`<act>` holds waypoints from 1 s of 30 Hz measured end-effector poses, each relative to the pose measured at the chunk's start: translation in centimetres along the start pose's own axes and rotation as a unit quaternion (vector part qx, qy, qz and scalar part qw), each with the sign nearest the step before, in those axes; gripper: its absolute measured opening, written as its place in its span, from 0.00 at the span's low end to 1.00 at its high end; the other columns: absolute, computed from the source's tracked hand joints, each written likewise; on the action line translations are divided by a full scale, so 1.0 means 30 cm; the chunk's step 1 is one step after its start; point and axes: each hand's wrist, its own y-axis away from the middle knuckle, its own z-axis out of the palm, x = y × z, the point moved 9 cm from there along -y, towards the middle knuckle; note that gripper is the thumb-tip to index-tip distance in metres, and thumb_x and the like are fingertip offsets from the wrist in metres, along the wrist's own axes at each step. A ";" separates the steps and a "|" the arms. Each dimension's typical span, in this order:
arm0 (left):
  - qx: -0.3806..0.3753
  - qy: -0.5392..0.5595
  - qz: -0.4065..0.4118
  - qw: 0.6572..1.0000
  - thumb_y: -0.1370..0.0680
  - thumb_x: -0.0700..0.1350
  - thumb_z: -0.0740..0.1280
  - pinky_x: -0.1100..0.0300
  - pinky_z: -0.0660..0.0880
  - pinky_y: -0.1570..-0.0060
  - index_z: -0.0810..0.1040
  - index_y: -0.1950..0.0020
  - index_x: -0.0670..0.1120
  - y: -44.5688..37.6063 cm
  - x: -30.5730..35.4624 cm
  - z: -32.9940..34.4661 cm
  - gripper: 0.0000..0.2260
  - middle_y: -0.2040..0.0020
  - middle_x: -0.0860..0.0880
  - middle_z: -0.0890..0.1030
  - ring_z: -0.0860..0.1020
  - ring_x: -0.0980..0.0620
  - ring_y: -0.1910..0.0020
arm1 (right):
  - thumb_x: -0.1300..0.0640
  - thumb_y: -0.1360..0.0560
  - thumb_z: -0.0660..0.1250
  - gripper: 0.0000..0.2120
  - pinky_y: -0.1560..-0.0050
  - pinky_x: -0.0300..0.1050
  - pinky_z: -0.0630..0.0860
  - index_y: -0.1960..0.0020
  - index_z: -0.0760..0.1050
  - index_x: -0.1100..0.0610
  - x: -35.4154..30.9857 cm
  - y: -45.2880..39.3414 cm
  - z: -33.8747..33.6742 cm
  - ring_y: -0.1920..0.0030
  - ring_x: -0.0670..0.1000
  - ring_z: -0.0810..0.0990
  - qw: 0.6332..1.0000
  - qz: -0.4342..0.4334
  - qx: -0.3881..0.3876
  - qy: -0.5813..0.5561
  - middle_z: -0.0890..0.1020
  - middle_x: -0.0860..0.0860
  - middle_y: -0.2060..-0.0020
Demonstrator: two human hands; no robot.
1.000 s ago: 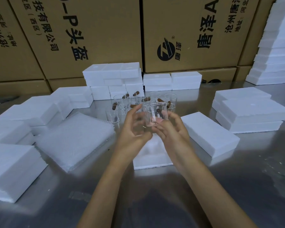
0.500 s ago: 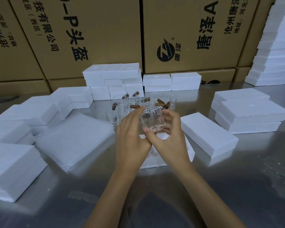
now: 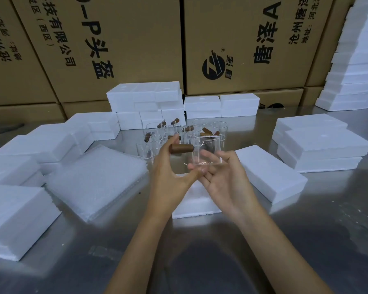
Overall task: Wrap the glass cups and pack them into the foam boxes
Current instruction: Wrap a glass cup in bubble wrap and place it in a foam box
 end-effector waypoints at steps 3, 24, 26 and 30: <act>-0.003 -0.003 0.019 1.000 0.30 0.45 0.80 0.69 0.70 0.40 0.71 0.30 0.62 0.002 0.013 0.006 0.32 0.41 0.76 0.74 0.71 0.73 0.38 | 0.52 0.28 0.67 0.19 0.47 0.47 0.81 0.44 0.78 0.65 0.015 0.006 0.012 0.50 0.61 0.83 0.999 0.024 -0.027 -0.016 0.83 0.64 0.54; 0.043 -0.130 0.086 0.987 0.28 0.55 0.75 0.52 0.69 0.32 0.62 0.25 0.61 0.027 0.066 0.004 0.35 0.33 0.66 0.67 0.61 0.74 0.33 | 0.56 0.36 0.75 0.24 0.40 0.46 0.76 0.41 0.76 0.55 -0.033 -0.010 -0.049 0.42 0.52 0.82 0.960 -0.115 0.083 0.240 0.83 0.55 0.43; 0.031 -0.125 0.068 0.989 0.28 0.54 0.76 0.57 0.68 0.34 0.63 0.27 0.63 0.019 0.036 0.008 0.34 0.38 0.75 0.65 0.62 0.76 0.36 | 0.60 0.29 0.70 0.20 0.35 0.51 0.75 0.39 0.75 0.62 -0.022 -0.012 -0.034 0.40 0.59 0.81 0.979 -0.082 0.062 0.177 0.82 0.61 0.42; 0.027 -0.115 0.059 0.991 0.27 0.53 0.75 0.70 0.63 0.43 0.65 0.32 0.67 0.017 0.019 0.007 0.29 0.41 0.81 0.63 0.64 0.76 0.38 | 0.61 0.26 0.63 0.09 0.36 0.50 0.74 0.48 0.78 0.63 -0.003 -0.001 0.000 0.43 0.58 0.80 0.994 -0.017 0.010 0.109 0.83 0.62 0.45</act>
